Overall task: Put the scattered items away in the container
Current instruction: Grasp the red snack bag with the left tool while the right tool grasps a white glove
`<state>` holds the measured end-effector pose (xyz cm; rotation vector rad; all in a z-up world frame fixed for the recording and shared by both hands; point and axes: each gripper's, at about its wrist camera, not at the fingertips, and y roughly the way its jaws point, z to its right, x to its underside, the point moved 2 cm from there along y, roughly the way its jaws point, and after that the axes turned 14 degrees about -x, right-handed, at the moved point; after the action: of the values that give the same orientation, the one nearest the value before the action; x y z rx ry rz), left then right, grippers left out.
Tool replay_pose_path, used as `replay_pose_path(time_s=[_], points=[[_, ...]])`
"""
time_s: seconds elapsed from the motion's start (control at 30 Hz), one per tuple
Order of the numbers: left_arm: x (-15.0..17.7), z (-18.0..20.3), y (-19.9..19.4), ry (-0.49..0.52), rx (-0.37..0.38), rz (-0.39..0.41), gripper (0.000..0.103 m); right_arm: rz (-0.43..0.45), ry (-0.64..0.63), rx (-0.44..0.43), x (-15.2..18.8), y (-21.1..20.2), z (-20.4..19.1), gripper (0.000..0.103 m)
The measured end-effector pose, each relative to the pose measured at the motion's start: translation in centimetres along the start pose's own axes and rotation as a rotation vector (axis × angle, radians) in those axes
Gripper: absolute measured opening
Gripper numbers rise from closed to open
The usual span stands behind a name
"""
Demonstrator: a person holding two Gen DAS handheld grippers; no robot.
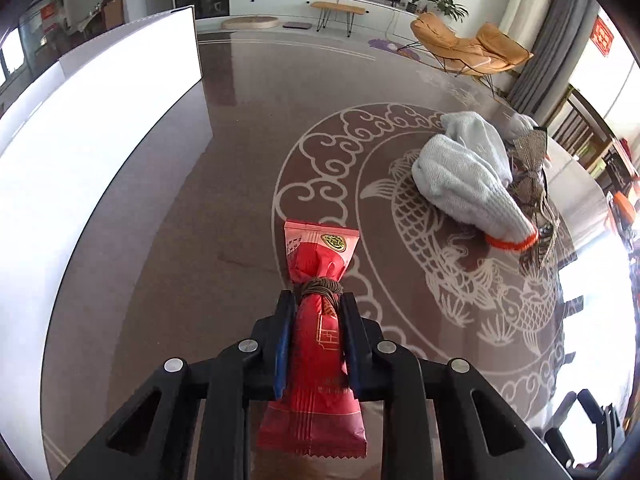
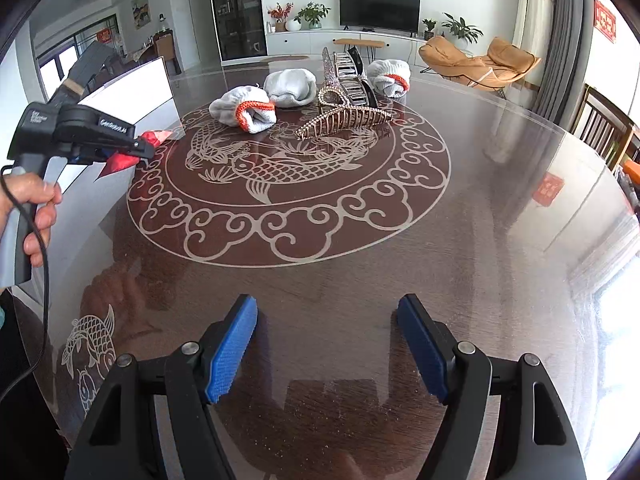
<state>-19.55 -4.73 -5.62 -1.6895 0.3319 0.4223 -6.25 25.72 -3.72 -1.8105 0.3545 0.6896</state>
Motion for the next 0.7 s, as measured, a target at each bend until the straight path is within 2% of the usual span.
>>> replay_pose_path(time_s=[0.07,0.13,0.2,0.27,0.33,0.4,0.47,0.57,0.63,0.67,0.7], points=[[1.7,-0.3,-0.9,0.092,-0.015,0.002,0.022,0.011,0.011,-0.024,0.0,-0.2,0.2,0.075],[3.3,-1.2,-1.6,0.128,-0.032,0.033,0.023,0.032,0.021,-0.099,-0.1,-0.5,0.1,0.074],[4.3,-2.3,-1.9,0.102,-0.026,0.087,0.024,0.073,0.044,-0.186,-1.4,-0.3,-0.4,0.074],[4.3,-2.9,-1.8,0.06,-0.011,0.09,0.023,0.082,-0.008,-0.204,-4.5,1.0,-2.2,0.074],[4.0,-3.4,-1.6,0.033,0.011,0.08,0.023,0.124,-0.111,-0.2,-8.9,2.6,-4.2,0.074],[3.7,-3.8,-1.5,0.022,0.037,0.076,0.023,0.126,-0.204,-0.162,-13.2,5.3,-5.7,0.074],[3.4,-4.5,-1.2,0.004,0.074,0.068,0.023,0.072,-0.281,-0.125,-16.7,8.8,-6.9,0.074],[3.6,-4.9,-1.2,-0.028,0.124,0.057,0.023,-0.047,-0.357,-0.066,-19.3,14.0,-7.7,0.074],[3.4,-4.3,-1.2,-0.025,0.13,0.056,0.023,-0.105,-0.323,-0.073,-19.5,16.0,-7.2,0.065],[3.4,-4.3,-1.3,-0.02,0.126,0.058,0.023,-0.118,-0.302,-0.077,-19.2,16.4,-6.9,0.024],[3.4,-4.2,-1.3,-0.014,0.121,0.06,0.023,-0.104,-0.291,-0.068,-18.8,16.0,-6.8,0.025]])
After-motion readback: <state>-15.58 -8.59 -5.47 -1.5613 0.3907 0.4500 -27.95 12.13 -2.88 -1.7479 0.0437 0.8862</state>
